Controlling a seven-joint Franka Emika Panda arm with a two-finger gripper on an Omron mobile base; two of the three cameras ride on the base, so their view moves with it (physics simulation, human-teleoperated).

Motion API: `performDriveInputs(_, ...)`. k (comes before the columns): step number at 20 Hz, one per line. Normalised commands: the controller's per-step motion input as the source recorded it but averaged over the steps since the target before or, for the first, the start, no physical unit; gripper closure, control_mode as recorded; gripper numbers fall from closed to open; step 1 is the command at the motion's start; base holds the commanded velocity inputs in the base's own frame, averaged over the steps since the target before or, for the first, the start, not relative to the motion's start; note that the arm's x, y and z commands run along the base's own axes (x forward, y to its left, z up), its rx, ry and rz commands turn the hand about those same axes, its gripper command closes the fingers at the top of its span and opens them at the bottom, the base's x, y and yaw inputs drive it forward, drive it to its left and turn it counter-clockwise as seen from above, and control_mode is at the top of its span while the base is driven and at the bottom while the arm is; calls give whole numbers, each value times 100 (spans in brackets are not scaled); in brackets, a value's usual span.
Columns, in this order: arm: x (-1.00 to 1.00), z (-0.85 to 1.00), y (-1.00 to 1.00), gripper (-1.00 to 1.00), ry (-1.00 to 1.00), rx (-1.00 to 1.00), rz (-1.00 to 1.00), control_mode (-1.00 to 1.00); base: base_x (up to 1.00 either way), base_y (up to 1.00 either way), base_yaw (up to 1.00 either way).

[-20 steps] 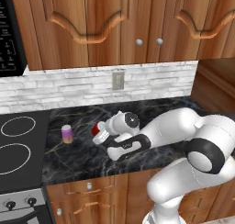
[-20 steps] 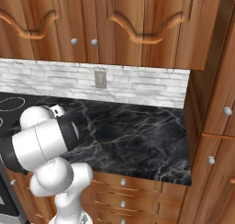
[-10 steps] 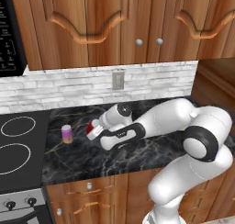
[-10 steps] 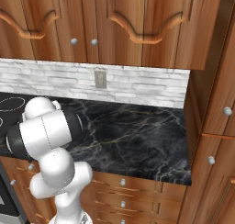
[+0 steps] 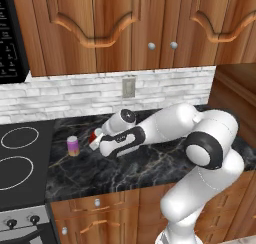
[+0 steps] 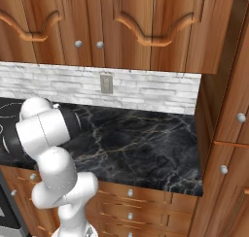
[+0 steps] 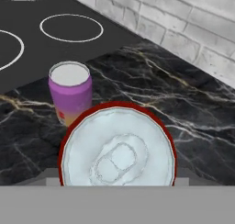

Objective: Four empty soda cans are scattered around the kitchen. Gather all the cans and cluster them next to the stove for recycling.

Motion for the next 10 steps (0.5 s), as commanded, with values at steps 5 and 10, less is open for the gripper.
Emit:
performDriveInputs(5, 8, -2, 20, 100, 4, 0, 0, -100, 0, 0, 0)
performDriveInputs(10, 10, 0, 19, 100, 13, 0, 0, -100, 0, 0, 0)
